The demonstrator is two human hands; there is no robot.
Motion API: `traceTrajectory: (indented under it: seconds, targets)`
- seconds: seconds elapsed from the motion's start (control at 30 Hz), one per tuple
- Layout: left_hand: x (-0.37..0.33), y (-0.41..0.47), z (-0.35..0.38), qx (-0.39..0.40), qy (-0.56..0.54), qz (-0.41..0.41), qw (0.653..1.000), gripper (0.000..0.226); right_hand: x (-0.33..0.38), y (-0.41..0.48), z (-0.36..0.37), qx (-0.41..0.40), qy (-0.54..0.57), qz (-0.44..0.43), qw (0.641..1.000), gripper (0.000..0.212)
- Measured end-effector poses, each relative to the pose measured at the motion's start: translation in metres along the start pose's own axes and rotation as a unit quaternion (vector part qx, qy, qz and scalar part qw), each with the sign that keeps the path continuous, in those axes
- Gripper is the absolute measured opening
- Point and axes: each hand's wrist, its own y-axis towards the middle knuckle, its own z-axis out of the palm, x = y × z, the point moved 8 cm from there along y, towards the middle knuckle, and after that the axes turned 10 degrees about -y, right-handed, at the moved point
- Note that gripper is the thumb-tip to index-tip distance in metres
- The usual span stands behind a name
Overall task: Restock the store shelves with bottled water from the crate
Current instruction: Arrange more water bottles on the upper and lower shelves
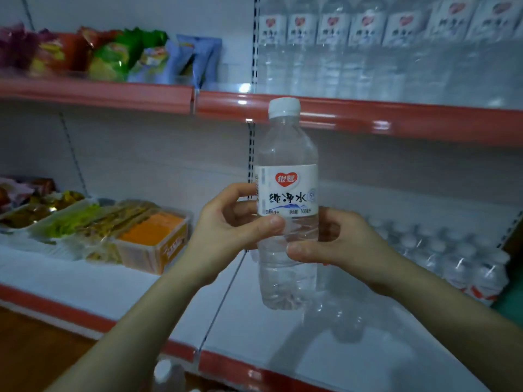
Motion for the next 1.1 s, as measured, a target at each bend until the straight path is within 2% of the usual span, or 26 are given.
traceTrajectory:
  seconds: [0.13,0.3,0.47,0.57,0.63,0.83,0.93,1.03,1.1]
  targets:
    - [-0.026,0.027,0.003,0.017,0.002,0.022,1.0,0.04,0.024,0.014,-0.017,-0.043,-0.008,-0.001,0.999,0.042]
    - [-0.051,0.048,0.016,0.044,-0.003,0.057,0.997,0.039,0.05,0.018,-0.037,-0.084,0.026,-0.017,0.996,0.031]
    - [-0.083,0.067,0.026,0.051,0.037,0.104,0.993,0.048,0.078,0.021,-0.053,-0.105,-0.001,-0.05,0.993,0.032]
    - [-0.107,0.08,0.041,0.064,0.05,0.121,0.989,0.033,0.099,0.023,-0.07,-0.121,0.005,-0.057,0.991,0.043]
    - [-0.122,0.09,0.052,0.078,0.058,0.127,0.987,0.032,0.112,0.025,-0.082,-0.122,0.024,-0.06,0.99,0.048]
    - [-0.134,0.125,0.084,0.127,0.101,0.103,0.981,0.054,0.137,0.043,-0.13,-0.125,0.044,-0.073,0.989,0.048]
    - [-0.137,0.147,0.1,0.127,0.131,0.094,0.979,0.05,0.145,0.059,-0.171,-0.155,0.021,-0.079,0.985,0.047]
    - [-0.135,0.173,0.118,0.118,0.146,0.1,0.977,0.044,0.14,0.075,-0.211,-0.182,-0.01,-0.076,0.98,0.033]
    - [-0.128,0.194,0.134,0.122,0.161,0.088,0.975,0.043,0.132,0.087,-0.233,-0.178,-0.034,-0.066,0.981,0.034]
